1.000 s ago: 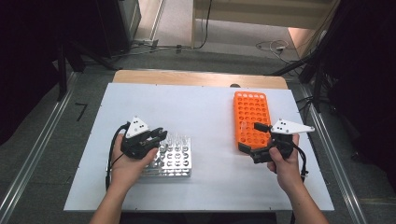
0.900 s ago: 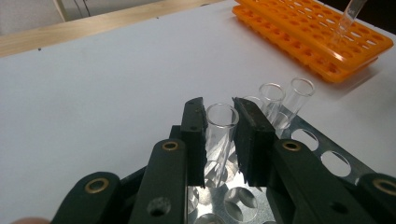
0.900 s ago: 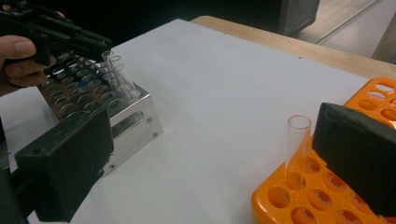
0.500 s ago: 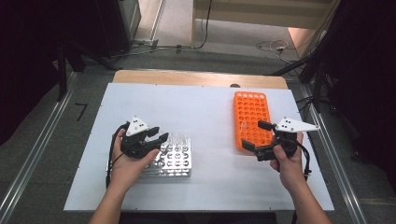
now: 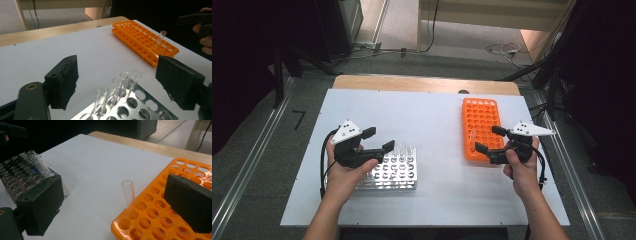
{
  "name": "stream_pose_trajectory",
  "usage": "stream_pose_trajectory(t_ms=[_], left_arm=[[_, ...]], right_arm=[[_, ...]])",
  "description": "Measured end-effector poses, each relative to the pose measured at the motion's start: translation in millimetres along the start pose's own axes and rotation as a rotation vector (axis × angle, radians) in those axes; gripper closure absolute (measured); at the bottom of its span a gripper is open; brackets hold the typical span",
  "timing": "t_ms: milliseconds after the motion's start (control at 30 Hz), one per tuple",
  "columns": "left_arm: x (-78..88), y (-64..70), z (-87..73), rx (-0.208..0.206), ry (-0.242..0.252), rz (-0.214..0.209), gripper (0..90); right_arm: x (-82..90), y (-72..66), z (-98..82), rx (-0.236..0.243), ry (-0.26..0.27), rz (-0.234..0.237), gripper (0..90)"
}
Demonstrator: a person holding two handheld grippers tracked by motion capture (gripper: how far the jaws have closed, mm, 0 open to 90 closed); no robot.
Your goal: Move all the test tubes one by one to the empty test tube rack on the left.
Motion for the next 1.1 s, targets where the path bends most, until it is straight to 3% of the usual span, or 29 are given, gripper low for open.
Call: stream_pose_trajectory(t_ms=[167,400,567,767,1100], left_arm=[[-3.9,10.3,0.3,-0.007,0.0,-0.034,10.3],[-11.4,27.0,-1.2,-0.019,-0.006,-0.077,3.4],[-15.7,38.3,-3.2,-0.036,-0.017,-0.109,0.5],[-18.6,46.0,-4.7,-0.044,-0.023,-0.119,0.3],[-21.5,48.8,-7.2,-0.05,-0.033,-0.124,0.0]], right_arm=[[-10.1,7.0,-10.3,-0.025,-0.024,0.014,3.5],[-25.8,12.4,-26.9,-0.024,-0.09,0.013,6.3],[-36.5,13.6,-35.8,-0.02,-0.125,-0.002,16.3],[-46.7,19.2,-46.2,-0.017,-0.178,-0.066,30.2],[-52.6,23.7,-54.2,0.0,-0.202,-0.129,54.0]])
Point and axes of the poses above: each handheld gripper's, and its own axes: x roughly backward along the jaws, z roughly out of its top, y roughly to its right, the point moved 10 cm from there along -x, roughly forward along the jaws, and after that the axes turned 5 degrees about x, right-handed, at the moved point
